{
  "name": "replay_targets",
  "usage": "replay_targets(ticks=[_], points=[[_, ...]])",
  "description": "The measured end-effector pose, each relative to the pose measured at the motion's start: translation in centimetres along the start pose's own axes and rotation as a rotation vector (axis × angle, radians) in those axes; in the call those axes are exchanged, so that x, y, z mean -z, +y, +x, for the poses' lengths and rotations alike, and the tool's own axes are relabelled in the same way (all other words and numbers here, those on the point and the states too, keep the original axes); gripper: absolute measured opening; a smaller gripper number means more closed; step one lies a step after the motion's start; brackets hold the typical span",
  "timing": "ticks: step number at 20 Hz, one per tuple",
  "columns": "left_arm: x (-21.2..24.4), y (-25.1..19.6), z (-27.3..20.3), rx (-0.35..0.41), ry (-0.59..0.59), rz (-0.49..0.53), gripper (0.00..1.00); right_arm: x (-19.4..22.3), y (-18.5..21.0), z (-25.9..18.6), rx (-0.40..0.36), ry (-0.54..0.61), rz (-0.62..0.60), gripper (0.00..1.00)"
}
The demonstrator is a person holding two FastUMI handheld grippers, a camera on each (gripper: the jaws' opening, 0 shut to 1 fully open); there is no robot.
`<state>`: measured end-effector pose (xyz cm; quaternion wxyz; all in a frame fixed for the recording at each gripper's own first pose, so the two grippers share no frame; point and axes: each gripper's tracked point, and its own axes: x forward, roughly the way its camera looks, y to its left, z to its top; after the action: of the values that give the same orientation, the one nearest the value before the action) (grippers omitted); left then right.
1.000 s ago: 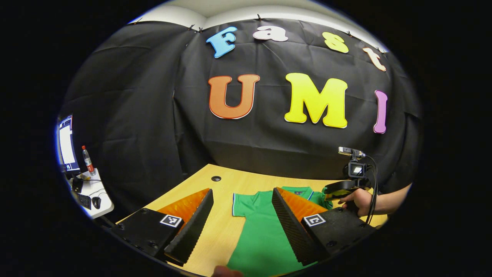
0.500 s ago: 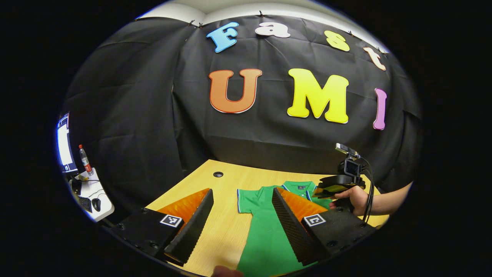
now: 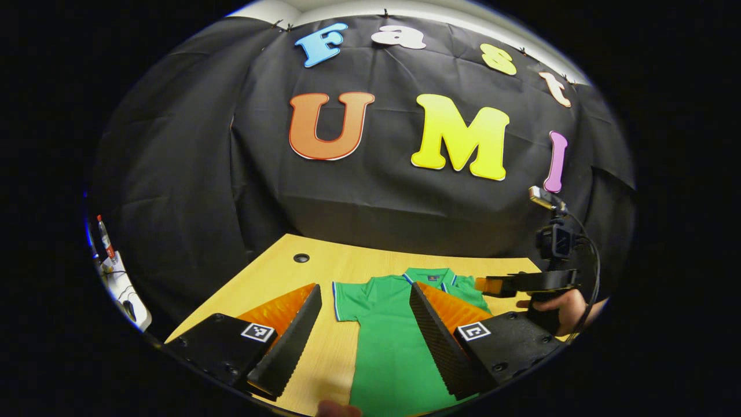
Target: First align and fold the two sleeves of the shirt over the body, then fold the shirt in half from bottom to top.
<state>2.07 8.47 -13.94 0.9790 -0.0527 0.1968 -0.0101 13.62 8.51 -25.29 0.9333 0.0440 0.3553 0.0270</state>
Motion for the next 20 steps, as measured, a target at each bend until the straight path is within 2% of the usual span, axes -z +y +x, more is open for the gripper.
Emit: replay_targets(ticks=[1,3,4,5,6,8,9,10,11,15,20], points=[[0.1,0.3,0.2,0.003,0.003,-0.008,0.99,0.0,0.0,-1.8,-0.002,-0.025,-0.04,0.81],[0.5,0.9,0.9,0.005,0.008,-0.016,0.99,0.1,-0.1,-5.4,-0.016,-0.072,-0.103,0.82],[0.9,1.1,1.3,0.01,0.018,-0.02,0.99,0.0,-0.4,-7.1,-0.018,-0.097,-0.125,0.92],[1.3,1.3,1.7,0.017,0.03,-0.022,0.99,0.1,-0.8,-8.8,-0.017,-0.121,-0.143,0.93],[1.5,1.5,2.0,0.026,0.038,-0.024,0.99,0.1,-1.3,-10.4,-0.014,-0.14,-0.157,0.88],[1.9,1.9,2.9,0.047,0.057,-0.026,0.99,0.0,-2.5,-13.4,0.005,-0.176,-0.172,0.88],[2.2,2.0,3.4,0.062,0.07,-0.028,0.99,0.2,-2.9,-14.6,0.007,-0.19,-0.172,0.89],[2.4,2.1,3.8,0.078,0.084,-0.03,0.98,0.2,-3.5,-15.8,0.012,-0.197,-0.17,0.94],[3.0,2.3,4.4,0.097,0.107,-0.033,0.99,0.3,-4.1,-16.9,0.02,-0.206,-0.173,0.94],[4.9,2.9,7.0,0.143,0.22,-0.069,0.97,0.8,-7.1,-20.0,0.054,-0.224,-0.16,0.94],[8.1,3.9,10.5,0.176,0.405,-0.181,0.98,2.3,-10.1,-22.2,0.077,-0.206,-0.146,0.95]])
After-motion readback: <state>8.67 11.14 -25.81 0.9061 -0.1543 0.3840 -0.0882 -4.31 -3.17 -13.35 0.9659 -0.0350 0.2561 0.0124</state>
